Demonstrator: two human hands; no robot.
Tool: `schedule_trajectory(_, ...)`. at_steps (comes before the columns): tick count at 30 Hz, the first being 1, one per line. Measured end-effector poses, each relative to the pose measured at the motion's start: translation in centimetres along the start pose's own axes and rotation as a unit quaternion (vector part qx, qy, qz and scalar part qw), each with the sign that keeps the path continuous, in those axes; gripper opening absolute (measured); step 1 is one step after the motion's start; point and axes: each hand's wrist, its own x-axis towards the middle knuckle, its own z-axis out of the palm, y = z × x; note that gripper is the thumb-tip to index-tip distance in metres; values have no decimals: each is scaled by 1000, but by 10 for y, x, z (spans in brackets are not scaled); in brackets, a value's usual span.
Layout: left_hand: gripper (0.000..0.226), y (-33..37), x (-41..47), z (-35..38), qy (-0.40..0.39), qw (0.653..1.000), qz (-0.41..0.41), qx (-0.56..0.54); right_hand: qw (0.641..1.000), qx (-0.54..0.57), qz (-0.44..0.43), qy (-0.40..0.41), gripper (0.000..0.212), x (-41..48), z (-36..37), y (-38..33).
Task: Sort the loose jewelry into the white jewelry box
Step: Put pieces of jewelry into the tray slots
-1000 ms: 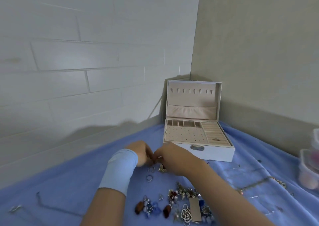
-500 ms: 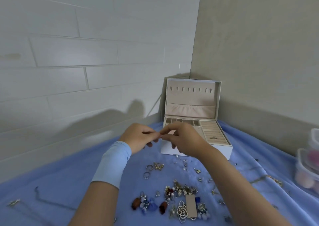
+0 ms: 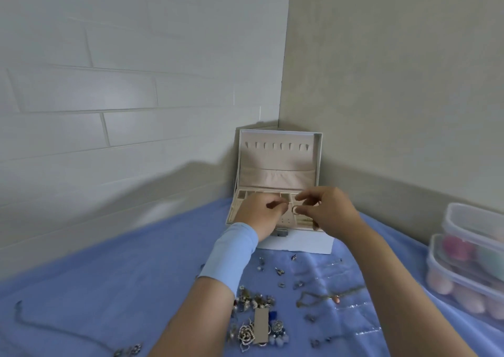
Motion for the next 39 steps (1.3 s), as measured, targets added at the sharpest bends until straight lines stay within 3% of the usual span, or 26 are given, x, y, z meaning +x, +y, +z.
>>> schedule_trajectory(5,23,-3,10,29,-32,995,19,91,996,-86,-24,-14,6,0,-1,32)
schedule_trajectory(17,30,-23,11,50,13,984,95,151,993,-102,-59,5,13,-3,-3,50)
schedule_trajectory(21,24,-22,9,51,13,970,120,210,990,-129,-42,26,7,-3,-2,53)
schedule_trajectory(27,23,-22,11,53,-15,963,110,247,988,-155,-18,-14,13,-2,-4,54)
schedule_trajectory(34,31,-11,3,32,-62,978,87,181,976,-213,-51,13,16,-12,-2,40)
schedule_trajectory(39,17,-11,-15,-12,8,987,71,147,978,-177,-107,-15,16,-24,15,1)
